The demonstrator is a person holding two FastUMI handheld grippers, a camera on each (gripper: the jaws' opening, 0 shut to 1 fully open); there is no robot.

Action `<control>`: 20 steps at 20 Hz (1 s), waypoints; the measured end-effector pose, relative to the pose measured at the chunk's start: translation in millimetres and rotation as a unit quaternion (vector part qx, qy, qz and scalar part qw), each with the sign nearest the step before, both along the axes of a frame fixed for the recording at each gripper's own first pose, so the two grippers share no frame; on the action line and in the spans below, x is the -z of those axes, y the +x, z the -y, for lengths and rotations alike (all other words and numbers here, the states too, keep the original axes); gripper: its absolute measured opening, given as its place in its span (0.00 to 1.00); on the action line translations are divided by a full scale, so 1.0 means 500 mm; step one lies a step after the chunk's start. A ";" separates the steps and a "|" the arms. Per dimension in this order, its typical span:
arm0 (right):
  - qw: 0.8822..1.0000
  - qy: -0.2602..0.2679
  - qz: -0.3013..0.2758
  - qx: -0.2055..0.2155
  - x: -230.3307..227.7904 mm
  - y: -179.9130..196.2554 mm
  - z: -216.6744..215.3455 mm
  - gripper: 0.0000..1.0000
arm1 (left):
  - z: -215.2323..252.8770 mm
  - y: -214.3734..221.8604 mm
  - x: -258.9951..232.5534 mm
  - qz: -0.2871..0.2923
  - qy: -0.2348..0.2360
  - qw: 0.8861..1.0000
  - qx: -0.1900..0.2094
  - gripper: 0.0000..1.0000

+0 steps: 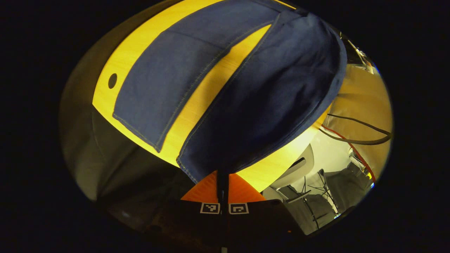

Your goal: Grasp the waist and the cuffs of the jeans and fold them to make the two legs overlap; first hold the waist and fold one-third of the jeans toward the cuffs, then hold the cuffs and fold the remaining one-third in the same direction to finish folding.

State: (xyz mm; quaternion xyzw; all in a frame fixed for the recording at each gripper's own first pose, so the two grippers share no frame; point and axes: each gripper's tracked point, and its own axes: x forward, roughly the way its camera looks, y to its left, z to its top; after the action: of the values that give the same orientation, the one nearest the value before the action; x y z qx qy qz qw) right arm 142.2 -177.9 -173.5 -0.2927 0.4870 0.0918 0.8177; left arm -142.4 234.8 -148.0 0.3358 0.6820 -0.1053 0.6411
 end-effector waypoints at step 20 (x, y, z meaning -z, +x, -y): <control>0.986 0.090 -0.086 0.112 0.216 0.297 -0.016 0.00 | -0.172 0.402 0.000 -0.026 0.096 0.995 -0.009 0.00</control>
State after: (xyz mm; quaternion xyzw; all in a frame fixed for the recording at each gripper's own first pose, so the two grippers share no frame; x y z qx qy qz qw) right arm 290.8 -169.7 -281.3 -0.1527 0.5748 0.0674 0.8011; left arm 58.7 320.7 -147.9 0.3872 0.7082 -0.0419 0.5889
